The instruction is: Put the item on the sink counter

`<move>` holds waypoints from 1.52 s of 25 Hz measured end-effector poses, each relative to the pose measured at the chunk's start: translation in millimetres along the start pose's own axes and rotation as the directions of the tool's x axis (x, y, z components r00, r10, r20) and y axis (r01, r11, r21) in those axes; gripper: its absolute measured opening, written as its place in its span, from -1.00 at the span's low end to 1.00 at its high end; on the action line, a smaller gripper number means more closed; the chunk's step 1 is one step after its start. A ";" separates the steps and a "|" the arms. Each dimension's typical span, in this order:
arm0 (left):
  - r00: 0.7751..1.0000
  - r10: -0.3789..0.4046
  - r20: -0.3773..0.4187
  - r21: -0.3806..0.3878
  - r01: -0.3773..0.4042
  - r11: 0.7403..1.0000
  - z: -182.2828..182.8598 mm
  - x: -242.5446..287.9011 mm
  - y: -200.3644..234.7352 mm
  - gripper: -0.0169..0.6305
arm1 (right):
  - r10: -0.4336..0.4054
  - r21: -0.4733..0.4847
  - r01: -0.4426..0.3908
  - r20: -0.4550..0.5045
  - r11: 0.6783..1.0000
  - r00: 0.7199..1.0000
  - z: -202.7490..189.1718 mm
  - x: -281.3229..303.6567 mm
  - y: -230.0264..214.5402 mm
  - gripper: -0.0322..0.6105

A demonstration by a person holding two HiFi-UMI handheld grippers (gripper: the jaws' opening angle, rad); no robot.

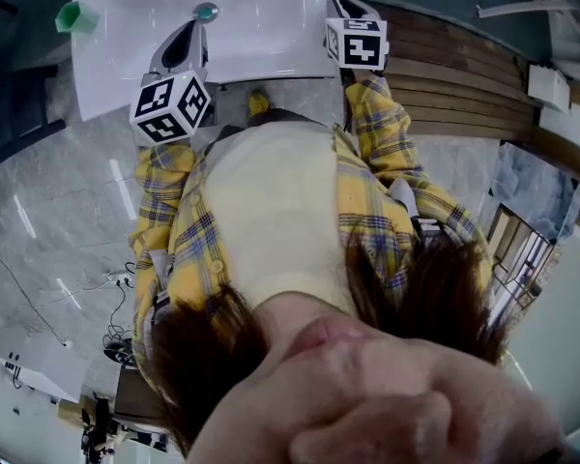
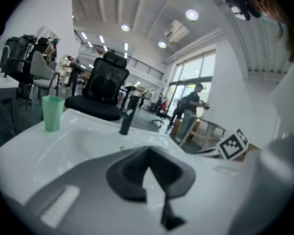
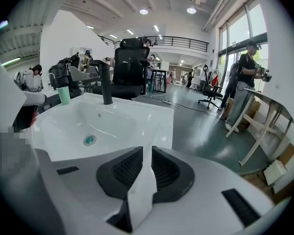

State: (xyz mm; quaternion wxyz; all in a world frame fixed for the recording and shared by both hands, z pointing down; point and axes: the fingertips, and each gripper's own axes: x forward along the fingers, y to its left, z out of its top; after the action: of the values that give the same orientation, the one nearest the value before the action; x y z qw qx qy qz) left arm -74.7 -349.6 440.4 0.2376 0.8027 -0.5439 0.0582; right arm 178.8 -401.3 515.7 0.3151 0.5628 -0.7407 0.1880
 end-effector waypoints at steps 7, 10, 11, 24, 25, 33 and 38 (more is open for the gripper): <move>1.000 -0.001 0.000 0.001 0.001 1.000 0.4 -20.1 9.9 -0.93 | -0.007 0.034 0.006 0.032 0.999 0.999 3.8 -17.1 12.8 -0.75; 1.000 -0.004 0.001 -0.001 0.004 1.000 -2.0 -28.2 10.8 -0.93 | 0.003 0.057 -0.006 0.049 0.998 0.999 3.6 -26.2 20.1 -0.79; 1.000 -0.005 0.001 -0.003 0.005 1.000 -2.5 -30.8 11.0 -0.93 | 0.007 0.064 -0.011 0.057 0.998 0.998 4.1 -29.4 23.0 -0.80; 1.000 0.000 -0.004 -0.004 0.000 1.000 -12.7 -63.1 14.6 -0.93 | 0.060 0.075 -0.067 0.097 0.995 0.994 -6.2 -57.3 57.5 -0.86; 1.000 0.002 -0.003 -0.003 -0.002 1.000 -13.8 -65.7 15.1 -0.93 | 0.066 0.080 -0.074 0.100 0.994 0.993 -7.2 -59.1 60.3 -0.86; 1.000 0.023 -0.003 -0.013 -0.023 1.000 -19.0 -81.9 19.9 -0.93 | 0.135 0.106 -0.152 0.151 0.983 0.979 -2.4 -79.2 86.9 -0.86; 0.999 0.031 -0.006 -0.019 -0.031 0.999 -23.3 -87.9 22.8 -0.93 | 0.184 0.101 -0.203 0.168 0.974 0.968 0.8 -87.9 105.1 -0.86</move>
State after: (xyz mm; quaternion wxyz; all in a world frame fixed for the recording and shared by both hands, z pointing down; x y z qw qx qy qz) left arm -126.7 -271.7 437.2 0.2459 0.7916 -0.5562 0.0592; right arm 93.3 -307.9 463.5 0.2023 0.5183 -0.8024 0.2160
